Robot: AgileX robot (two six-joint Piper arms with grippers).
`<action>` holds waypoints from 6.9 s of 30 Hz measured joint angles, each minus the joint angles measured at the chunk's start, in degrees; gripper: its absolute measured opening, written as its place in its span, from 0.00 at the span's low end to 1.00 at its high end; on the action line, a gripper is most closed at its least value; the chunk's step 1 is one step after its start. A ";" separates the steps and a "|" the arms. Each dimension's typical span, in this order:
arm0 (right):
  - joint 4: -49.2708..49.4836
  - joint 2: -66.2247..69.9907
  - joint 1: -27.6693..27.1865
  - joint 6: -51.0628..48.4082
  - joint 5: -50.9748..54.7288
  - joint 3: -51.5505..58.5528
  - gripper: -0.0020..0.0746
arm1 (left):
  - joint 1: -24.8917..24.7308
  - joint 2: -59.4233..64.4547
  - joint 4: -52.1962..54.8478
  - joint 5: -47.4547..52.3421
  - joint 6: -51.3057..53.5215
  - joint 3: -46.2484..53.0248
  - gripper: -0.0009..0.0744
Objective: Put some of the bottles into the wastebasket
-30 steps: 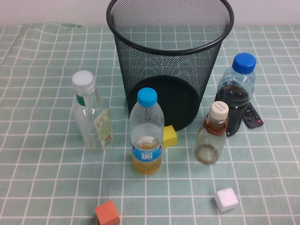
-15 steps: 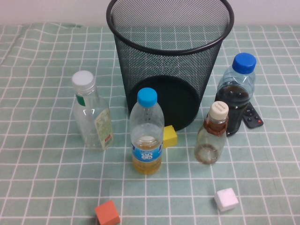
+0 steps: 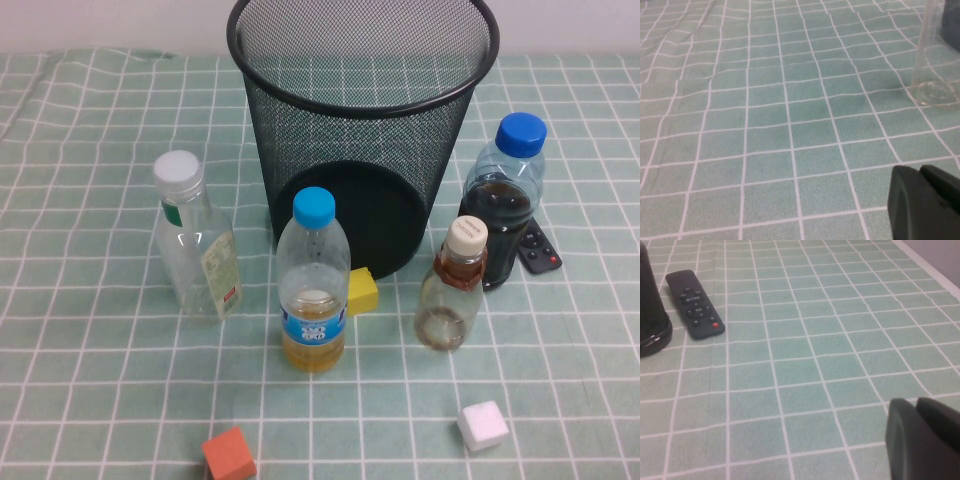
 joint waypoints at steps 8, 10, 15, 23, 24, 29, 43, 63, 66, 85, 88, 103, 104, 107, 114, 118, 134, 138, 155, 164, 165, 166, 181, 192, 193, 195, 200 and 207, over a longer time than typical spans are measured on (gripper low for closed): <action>0.00 0.00 0.00 0.00 0.00 0.00 0.03 | 0.00 0.00 -6.97 -6.32 -2.40 0.00 0.01; 0.00 0.00 0.00 0.00 0.00 0.00 0.03 | 0.00 0.00 -13.18 -9.80 -4.61 0.00 0.01; 0.00 0.00 0.00 0.00 0.00 0.00 0.03 | 0.00 0.00 -23.48 -14.78 -5.16 -0.38 0.01; 0.00 0.00 0.00 0.00 0.00 0.00 0.03 | 0.00 16.56 -21.08 7.57 3.59 -22.54 0.01; 0.00 0.00 0.00 0.00 0.00 0.00 0.03 | 0.00 19.84 -20.97 9.24 5.96 -25.30 0.01; 0.00 0.00 0.00 0.00 0.00 0.00 0.03 | 0.00 38.56 -26.16 13.38 20.42 -39.05 0.01; -1.47 0.12 0.86 0.00 -0.38 0.00 0.03 | 0.00 55.51 -45.51 8.57 42.42 -46.37 0.01; -5.77 0.12 0.86 0.50 -1.91 0.00 0.03 | 0.00 55.82 -47.56 8.31 44.74 -46.37 0.01; 5.39 0.12 0.86 3.38 -11.14 0.00 0.03 | 0.00 55.82 -47.56 8.22 44.99 -46.37 0.01; 28.84 22.61 2.71 -16.59 16.33 -33.86 0.03 | 0.00 60.06 -63.12 13.85 69.67 -46.37 0.05; 28.83 27.99 2.71 -21.93 17.55 -39.61 0.03 | 0.00 62.59 -70.95 14.62 79.67 -46.37 0.20; 36.21 31.12 2.71 -30.08 12.05 -41.83 0.03 | 0.00 81.21 -93.44 14.73 109.75 -52.23 0.82; 36.21 31.12 2.71 -30.08 12.32 -41.83 0.03 | 0.00 82.58 -93.53 14.49 109.85 -53.12 0.82; 36.21 31.12 2.71 -30.08 13.01 -41.83 0.03 | 0.00 86.07 -93.77 14.26 109.98 -55.10 0.82; 37.28 31.12 2.71 -30.08 13.21 -41.83 0.03 | 0.00 91.85 -93.90 14.26 105.88 -56.30 0.63; 38.45 31.12 2.71 -30.08 13.39 -41.83 0.03 | 0.00 91.69 -92.76 15.70 102.74 -56.40 0.45; 38.82 31.12 2.71 -28.75 15.29 -41.83 0.03 | -1.21 87.28 -41.22 41.54 37.49 -110.47 0.45; 39.22 32.25 2.71 -28.75 17.40 -42.10 0.03 | -5.24 94.20 -40.25 43.08 34.06 -128.53 0.45; 37.50 43.69 2.71 -30.54 22.64 -45.34 0.03 | -18.54 128.21 -38.22 38.31 35.54 -144.40 0.45; 38.77 45.34 2.71 -33.53 22.28 -45.73 0.03 | -18.54 135.50 -35.99 38.01 36.14 -144.40 0.45; 38.77 45.45 2.71 -33.53 22.28 -45.97 0.03 | -18.54 135.64 -35.99 38.02 36.14 -144.40 0.48; 38.63 45.45 2.71 -33.53 22.40 -45.97 0.03 | -18.54 135.64 -35.99 38.02 36.22 -144.40 0.53; 38.06 51.87 2.71 -32.00 33.92 -61.18 0.03 | -18.64 119.21 -33.67 42.88 33.44 -144.40 0.17; 36.10 62.62 19.69 -30.76 28.23 -67.45 0.03 | -18.54 91.32 -15.66 50.54 25.80 -134.25 0.01; 34.76 63.04 22.49 -30.65 26.74 -67.45 0.03 | -18.54 88.02 -14.06 50.70 25.64 -131.19 0.01; 31.13 63.21 27.08 -30.61 24.90 -67.45 0.03 | -18.54 81.66 -11.20 50.26 25.27 -124.85 0.01; 23.97 62.55 31.69 -27.56 25.21 -66.84 0.13 | -18.54 63.27 -7.19 42.78 20.27 -104.42 0.01; 23.86 61.80 31.80 -32.03 17.85 -55.71 0.58 | -18.54 40.33 -8.59 21.27 15.66 -66.28 0.01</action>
